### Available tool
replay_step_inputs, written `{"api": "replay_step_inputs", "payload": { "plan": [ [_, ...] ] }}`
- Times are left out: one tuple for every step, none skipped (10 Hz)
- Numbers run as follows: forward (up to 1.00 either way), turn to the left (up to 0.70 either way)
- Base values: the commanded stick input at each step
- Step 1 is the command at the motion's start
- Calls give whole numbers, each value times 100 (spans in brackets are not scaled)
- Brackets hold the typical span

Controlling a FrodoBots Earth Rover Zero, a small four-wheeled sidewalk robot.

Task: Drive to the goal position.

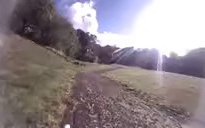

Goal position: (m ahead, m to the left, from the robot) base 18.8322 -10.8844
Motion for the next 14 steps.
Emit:
{"api": "replay_step_inputs", "payload": {
  "plan": [
    [70,35],
    [70,35],
    [70,35],
    [70,33],
    [70,18],
    [70,2],
    [70,0],
    [70,0],
    [70,0],
    [70,0],
    [70,35],
    [70,35],
    [70,35],
    [70,0]
  ]
}}
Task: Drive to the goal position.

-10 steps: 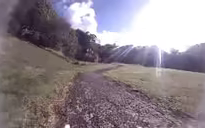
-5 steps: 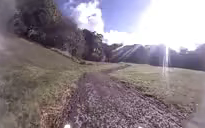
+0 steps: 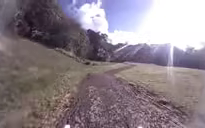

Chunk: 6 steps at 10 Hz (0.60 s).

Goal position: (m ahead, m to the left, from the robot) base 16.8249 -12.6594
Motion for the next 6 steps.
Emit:
{"api": "replay_step_inputs", "payload": {
  "plan": [
    [70,0],
    [70,0],
    [70,0],
    [70,0],
    [70,0],
    [70,0]
  ]
}}
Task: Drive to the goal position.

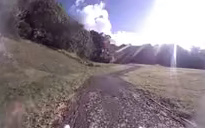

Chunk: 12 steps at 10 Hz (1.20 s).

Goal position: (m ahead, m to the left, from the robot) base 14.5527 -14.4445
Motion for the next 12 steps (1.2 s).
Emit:
{"api": "replay_step_inputs", "payload": {
  "plan": [
    [70,0],
    [70,0],
    [70,35],
    [70,35],
    [70,0],
    [70,0],
    [70,0],
    [70,0],
    [70,0],
    [70,0],
    [70,0],
    [70,0]
  ]
}}
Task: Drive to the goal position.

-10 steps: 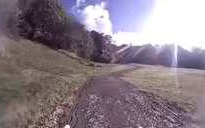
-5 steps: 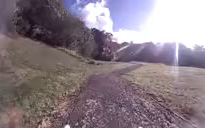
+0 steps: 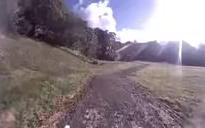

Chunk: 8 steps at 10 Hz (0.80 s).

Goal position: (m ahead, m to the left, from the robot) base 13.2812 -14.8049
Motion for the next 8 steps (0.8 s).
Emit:
{"api": "replay_step_inputs", "payload": {
  "plan": [
    [70,0],
    [70,0],
    [70,0],
    [70,0],
    [70,0],
    [70,0],
    [70,0],
    [70,0]
  ]
}}
